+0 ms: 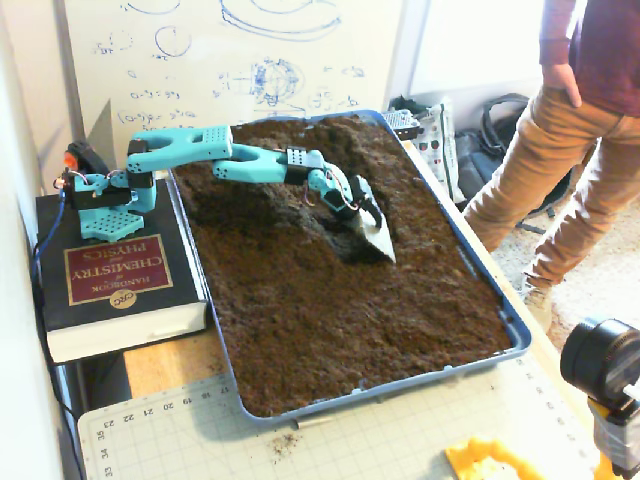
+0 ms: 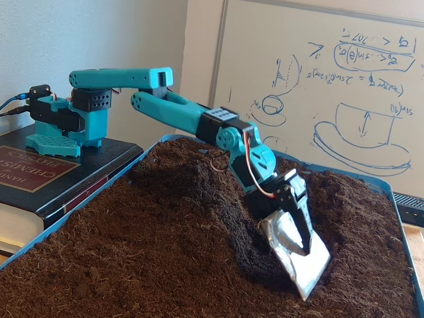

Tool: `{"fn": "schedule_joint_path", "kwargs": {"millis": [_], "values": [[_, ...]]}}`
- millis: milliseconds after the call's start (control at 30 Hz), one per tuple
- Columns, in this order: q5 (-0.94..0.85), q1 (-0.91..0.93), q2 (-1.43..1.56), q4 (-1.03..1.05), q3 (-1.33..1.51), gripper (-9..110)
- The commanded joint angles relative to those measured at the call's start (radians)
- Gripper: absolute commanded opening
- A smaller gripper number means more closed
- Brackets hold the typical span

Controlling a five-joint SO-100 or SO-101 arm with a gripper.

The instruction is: Build a berm.

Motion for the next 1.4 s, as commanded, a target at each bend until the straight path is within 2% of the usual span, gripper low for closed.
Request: {"fn": "schedule_joint_path", "kwargs": {"millis": [0,200,467,567,1367], "values": [[0.006,0.025,0.000,-0.002,-0.098,1],[-0.018,0.049,-0.048,0.002,-0.095,1],[-0.302,0.083,0.035,0.002,0.155,1],[-0.347,0.084,0.106,0.002,0.272,1],[-0.356,0.103,0.650,-0.009,1.100,1]]}}
